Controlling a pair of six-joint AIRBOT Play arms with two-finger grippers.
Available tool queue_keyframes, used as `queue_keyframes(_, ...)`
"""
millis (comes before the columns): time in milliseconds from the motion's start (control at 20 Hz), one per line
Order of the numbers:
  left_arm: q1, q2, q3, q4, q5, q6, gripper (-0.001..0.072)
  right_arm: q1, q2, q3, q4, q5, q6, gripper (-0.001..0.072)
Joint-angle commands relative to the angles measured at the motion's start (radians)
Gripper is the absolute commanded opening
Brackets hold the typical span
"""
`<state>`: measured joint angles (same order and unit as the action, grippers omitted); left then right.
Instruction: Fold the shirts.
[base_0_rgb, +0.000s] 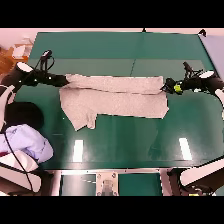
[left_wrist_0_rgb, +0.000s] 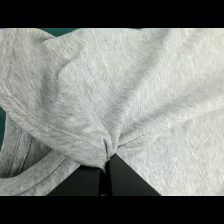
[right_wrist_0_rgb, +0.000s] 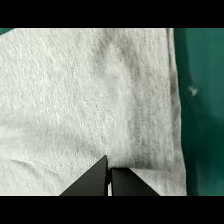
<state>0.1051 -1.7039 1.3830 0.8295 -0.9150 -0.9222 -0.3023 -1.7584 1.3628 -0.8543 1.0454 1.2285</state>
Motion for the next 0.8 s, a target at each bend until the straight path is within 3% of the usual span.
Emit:
queue_keyframes(0, -0.001, 0.0, -0.002, 0.024, -0.006, -0.029, 0.0021, 0.0, -0.001, -0.002, -0.002, 0.048, 0.029, 0.0012)
queue_keyframes(50, -0.001, 0.0, -0.002, 0.023, -0.002, -0.043, 0.0022, 0.0, -0.001, -0.002, 0.0, 0.048, 0.03, 0.0054)
queue_keyframes(100, 0.0, 0.0, -0.002, 0.024, -0.003, -0.057, 0.0145, 0.0, 0.0, -0.001, 0.0, 0.05, 0.036, 0.0158)
queue_keyframes(150, 0.0, 0.0, 0.002, 0.024, -0.016, -0.084, 0.0498, -0.003, 0.0, 0.008, -0.003, 0.075, 0.04, 0.0237)
queue_keyframes(200, 0.007, 0.001, 0.014, 0.028, -0.056, -0.121, 0.061, -0.013, 0.002, 0.024, -0.004, 0.116, 0.04, 0.0238)
queue_keyframes(500, 0.116, 0.041, 0.054, 0.076, -0.471, -0.347, 0.0611, -0.106, 0.176, -0.055, -0.098, 0.208, 0.141, 0.0237)
queue_keyframes(750, 0.117, 0.334, -0.338, 0.225, -0.402, -0.434, 0.0611, -0.133, 0.446, -0.455, -0.132, 0.101, 0.214, 0.0227)
